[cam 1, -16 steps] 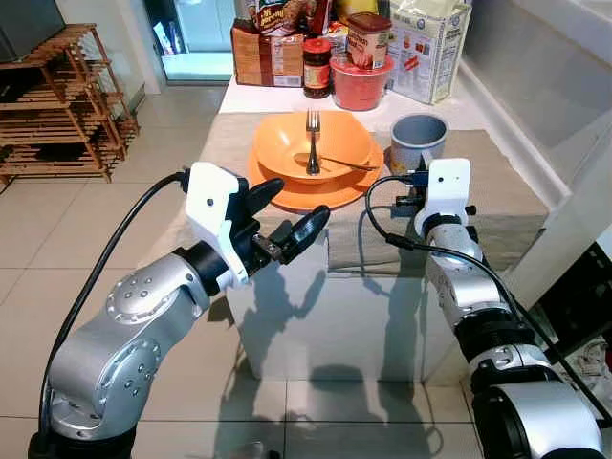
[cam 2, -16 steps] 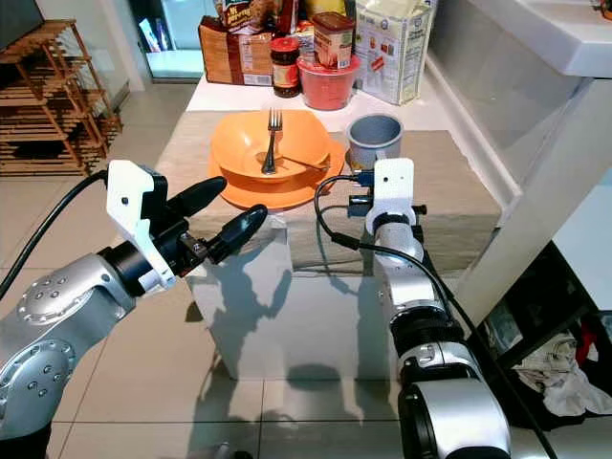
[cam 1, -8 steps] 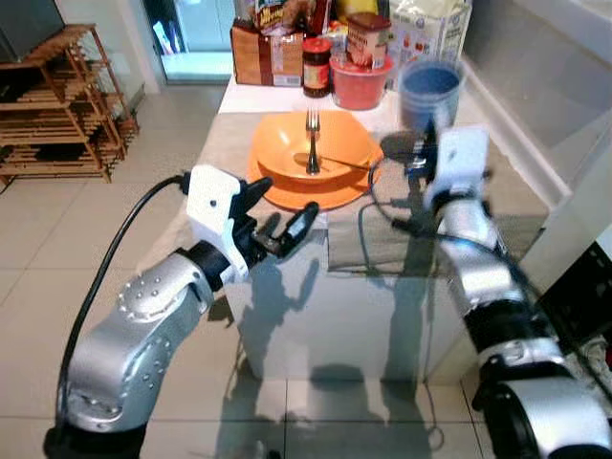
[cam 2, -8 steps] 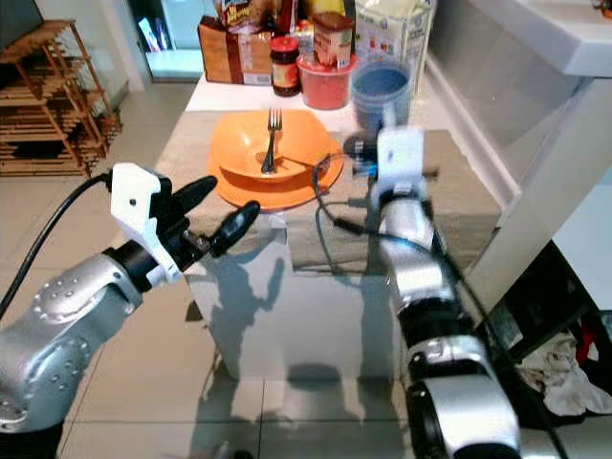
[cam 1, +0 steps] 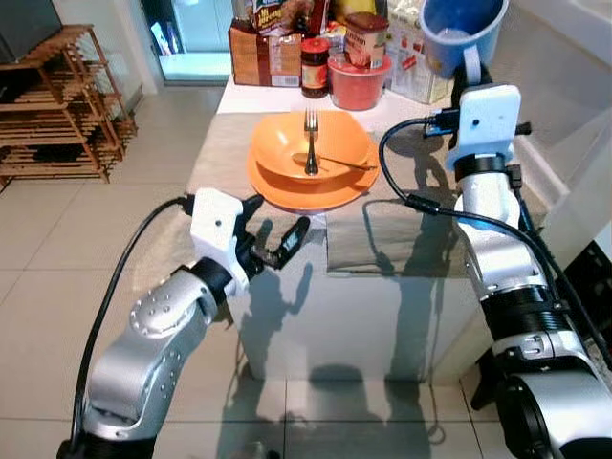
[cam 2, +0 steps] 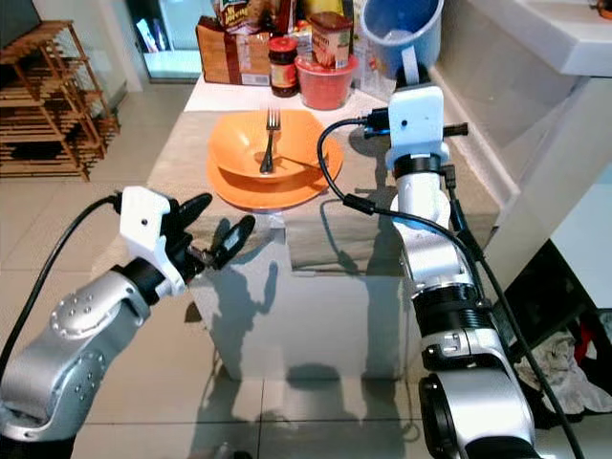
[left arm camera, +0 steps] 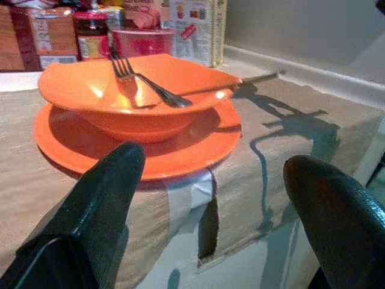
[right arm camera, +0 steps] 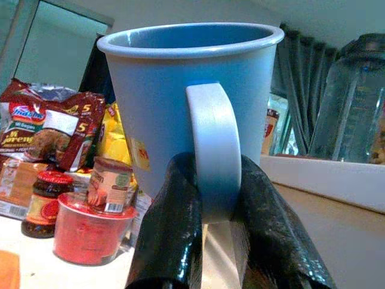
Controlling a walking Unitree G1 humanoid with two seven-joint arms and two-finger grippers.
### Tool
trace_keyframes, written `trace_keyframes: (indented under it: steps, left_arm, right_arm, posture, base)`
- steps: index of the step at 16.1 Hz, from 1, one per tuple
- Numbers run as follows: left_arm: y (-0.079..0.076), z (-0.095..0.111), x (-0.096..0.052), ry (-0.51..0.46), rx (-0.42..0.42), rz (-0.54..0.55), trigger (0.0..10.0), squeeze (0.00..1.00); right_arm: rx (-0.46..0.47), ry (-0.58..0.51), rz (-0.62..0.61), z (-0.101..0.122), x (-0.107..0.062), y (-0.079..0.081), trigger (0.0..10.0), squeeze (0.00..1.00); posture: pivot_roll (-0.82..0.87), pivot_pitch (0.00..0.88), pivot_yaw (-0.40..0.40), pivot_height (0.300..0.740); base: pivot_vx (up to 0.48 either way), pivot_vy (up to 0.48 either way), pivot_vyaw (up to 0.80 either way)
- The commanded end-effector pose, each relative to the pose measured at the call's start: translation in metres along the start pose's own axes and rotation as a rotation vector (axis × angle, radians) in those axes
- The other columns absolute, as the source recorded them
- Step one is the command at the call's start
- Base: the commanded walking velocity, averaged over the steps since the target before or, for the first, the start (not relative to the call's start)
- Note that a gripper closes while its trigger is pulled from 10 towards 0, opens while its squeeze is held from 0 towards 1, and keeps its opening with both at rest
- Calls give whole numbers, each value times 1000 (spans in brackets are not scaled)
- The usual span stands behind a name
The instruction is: Setting the table
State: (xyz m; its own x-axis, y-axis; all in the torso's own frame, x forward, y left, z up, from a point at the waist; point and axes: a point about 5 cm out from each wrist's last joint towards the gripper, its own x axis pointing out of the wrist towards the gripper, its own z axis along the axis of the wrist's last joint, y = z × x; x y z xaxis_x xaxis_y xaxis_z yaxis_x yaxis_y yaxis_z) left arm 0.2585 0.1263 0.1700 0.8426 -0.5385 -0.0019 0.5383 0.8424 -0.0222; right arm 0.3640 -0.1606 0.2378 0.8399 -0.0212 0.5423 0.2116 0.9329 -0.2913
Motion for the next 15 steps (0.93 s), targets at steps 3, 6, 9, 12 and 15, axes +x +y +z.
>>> trace_keyframes:
  steps: [3,6,9,12,15]
  left_arm:
    - [-6,-10,-11,44,43,-66,10000,0]
    - [-5,-6,-13,6,70,-23,10000,0]
    - [-2,-8,-10,-10,48,46,10000,0]
    - [-2,-6,-8,-24,34,54,10000,0]
    - [-1,-4,-6,-37,27,75,10000,0]
  right_arm:
    - [-23,-45,-33,8,1,-10,0,0]
    - [-8,-12,-15,2,-9,-3,0,0]
    - [5,23,8,-5,-17,4,0,0]
    - [6,30,17,-6,-18,6,0,0]
    - [5,36,21,-7,-20,6,0,0]
  posture:
    - [23,0,47,740]
    - [25,0,45,740]
    - [25,0,40,740]
    - [22,0,40,740]
    - [18,0,40,740]
  base:
    - [0,0,0]
    - [0,0,0]
    - [-100,0,0]
    - [-89,0,0]
    - [-221,0,0]
